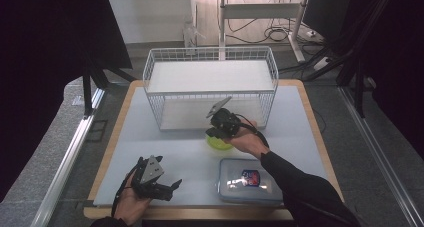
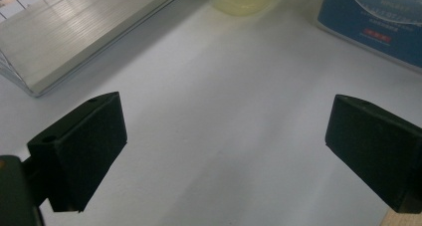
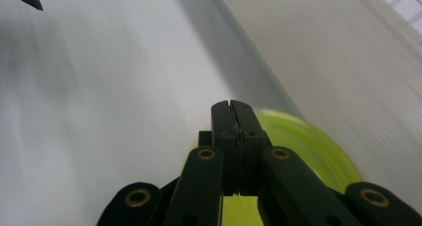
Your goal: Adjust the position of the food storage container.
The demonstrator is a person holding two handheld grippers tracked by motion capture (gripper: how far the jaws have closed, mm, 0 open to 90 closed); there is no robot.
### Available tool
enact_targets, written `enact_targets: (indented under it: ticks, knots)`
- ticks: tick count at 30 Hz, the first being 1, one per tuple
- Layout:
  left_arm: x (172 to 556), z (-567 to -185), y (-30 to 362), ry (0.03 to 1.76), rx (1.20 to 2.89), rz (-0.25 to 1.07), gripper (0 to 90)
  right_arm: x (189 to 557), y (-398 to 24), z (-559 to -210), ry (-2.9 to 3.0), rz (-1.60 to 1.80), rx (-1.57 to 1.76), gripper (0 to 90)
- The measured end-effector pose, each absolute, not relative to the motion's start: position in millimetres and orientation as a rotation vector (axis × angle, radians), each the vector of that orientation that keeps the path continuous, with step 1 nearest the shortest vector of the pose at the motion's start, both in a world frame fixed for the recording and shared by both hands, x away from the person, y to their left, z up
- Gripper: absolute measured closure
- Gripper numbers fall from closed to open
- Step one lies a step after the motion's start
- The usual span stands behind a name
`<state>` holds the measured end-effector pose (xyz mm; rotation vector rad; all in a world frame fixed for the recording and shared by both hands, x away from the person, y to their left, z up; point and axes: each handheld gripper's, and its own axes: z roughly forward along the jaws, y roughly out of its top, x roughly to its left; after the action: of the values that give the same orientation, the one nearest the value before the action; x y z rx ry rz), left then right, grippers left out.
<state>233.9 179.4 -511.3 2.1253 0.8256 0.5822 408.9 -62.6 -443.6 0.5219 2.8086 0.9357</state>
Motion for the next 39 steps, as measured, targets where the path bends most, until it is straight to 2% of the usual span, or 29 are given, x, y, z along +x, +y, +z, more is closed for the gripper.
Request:
enact_targets:
  ticks: [7, 16, 24, 39]
  knots:
    - [233.5, -513.1, 177.1, 0.802, 2.153, 0.587, 3.0, 413.0, -27.1, -458.9, 2.859, 0.849, 0.422, 90.0]
    - [233.6, -514.0, 176.1, 0.803, 2.161, 0.591, 3.1, 417.1, -40.6, -465.8, 2.877, 0.823, 0.470, 90.0]
    - [233.9, -515.0, 174.7, 0.799, 2.173, 0.597, 3.2, 417.0, -76.9, -464.1, 2.853, 0.803, 0.545, 90.0]
    - [234.4, -517.5, 170.4, 0.789, 2.203, 0.610, 3.7, 405.6, -175.7, -465.3, 2.789, 0.772, 0.764, 90.0]
